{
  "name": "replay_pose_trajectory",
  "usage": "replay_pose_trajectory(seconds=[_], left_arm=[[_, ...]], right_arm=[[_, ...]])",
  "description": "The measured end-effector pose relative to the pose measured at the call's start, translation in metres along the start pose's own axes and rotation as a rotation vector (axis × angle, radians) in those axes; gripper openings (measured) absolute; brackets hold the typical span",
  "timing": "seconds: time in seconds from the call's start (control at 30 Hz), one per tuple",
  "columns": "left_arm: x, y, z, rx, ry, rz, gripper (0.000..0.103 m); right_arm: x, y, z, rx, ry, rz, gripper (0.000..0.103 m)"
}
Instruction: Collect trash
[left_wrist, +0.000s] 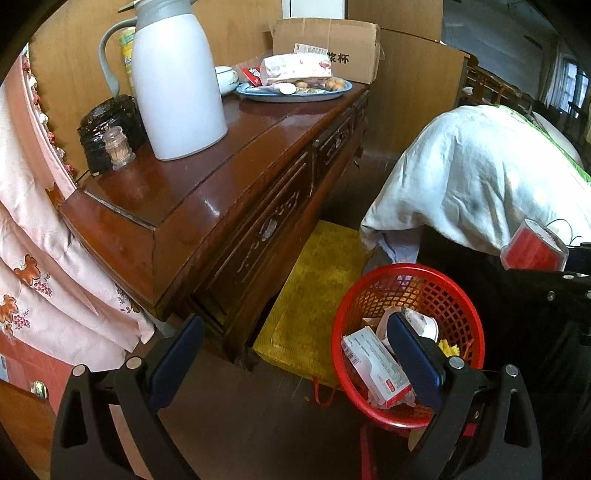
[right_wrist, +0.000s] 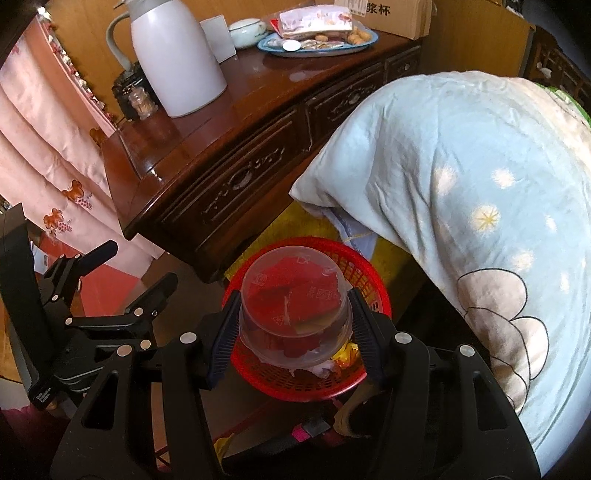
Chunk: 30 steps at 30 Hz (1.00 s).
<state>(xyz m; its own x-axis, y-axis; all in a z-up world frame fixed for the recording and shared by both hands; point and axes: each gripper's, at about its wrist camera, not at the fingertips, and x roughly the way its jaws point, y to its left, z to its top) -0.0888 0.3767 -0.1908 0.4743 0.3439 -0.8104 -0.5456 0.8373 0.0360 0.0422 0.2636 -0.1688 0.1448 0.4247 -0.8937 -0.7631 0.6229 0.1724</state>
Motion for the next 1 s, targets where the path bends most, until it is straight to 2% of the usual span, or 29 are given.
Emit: replay_pose_trajectory(seconds=[0.13,0.2,0.3,0.5,0.7,0.73,0.8,1.0], left_arm=[[0.002,0.0,-0.002,-0.001,0.012,-0.004,0.097],[0.003,0.0,-0.003,0.001,0.02,-0.006,0.097],[0.003,-0.002,-0.003,0.011,0.026,-0.009,0.097],[-0.004,-0.009,-0.004,0.039,0.02,-0.004,0.097],[-0.025,-0.012,0.003,0.057,-0.004,-0.014,0.097],[-0.03,-0.013,0.003,0.062,-0.006,-0.016,0.097],[-0.037,-0.017,0.003,0.073,-0.004,-0.016,0.097],[-0.06,-0.035,-0.004,0.144,-0.004,-0.001,0.097]], right_arm=[[0.015,0.0,-0.002,-0.006,0.047,0.03,0.057],[0.02,-0.001,-0.004,-0.004,0.069,0.019,0.058],[0.02,-0.005,-0.007,0.011,0.068,0.02,0.058],[0.0,-0.011,-0.009,0.024,0.024,0.006,0.058],[-0.045,-0.017,-0.016,0.048,-0.065,-0.04,0.058],[-0.051,-0.017,-0.019,0.049,-0.071,-0.042,0.059],[-0.059,-0.017,-0.024,0.053,-0.075,-0.041,0.068],[-0.07,-0.018,-0.052,0.054,-0.052,-0.032,0.076]])
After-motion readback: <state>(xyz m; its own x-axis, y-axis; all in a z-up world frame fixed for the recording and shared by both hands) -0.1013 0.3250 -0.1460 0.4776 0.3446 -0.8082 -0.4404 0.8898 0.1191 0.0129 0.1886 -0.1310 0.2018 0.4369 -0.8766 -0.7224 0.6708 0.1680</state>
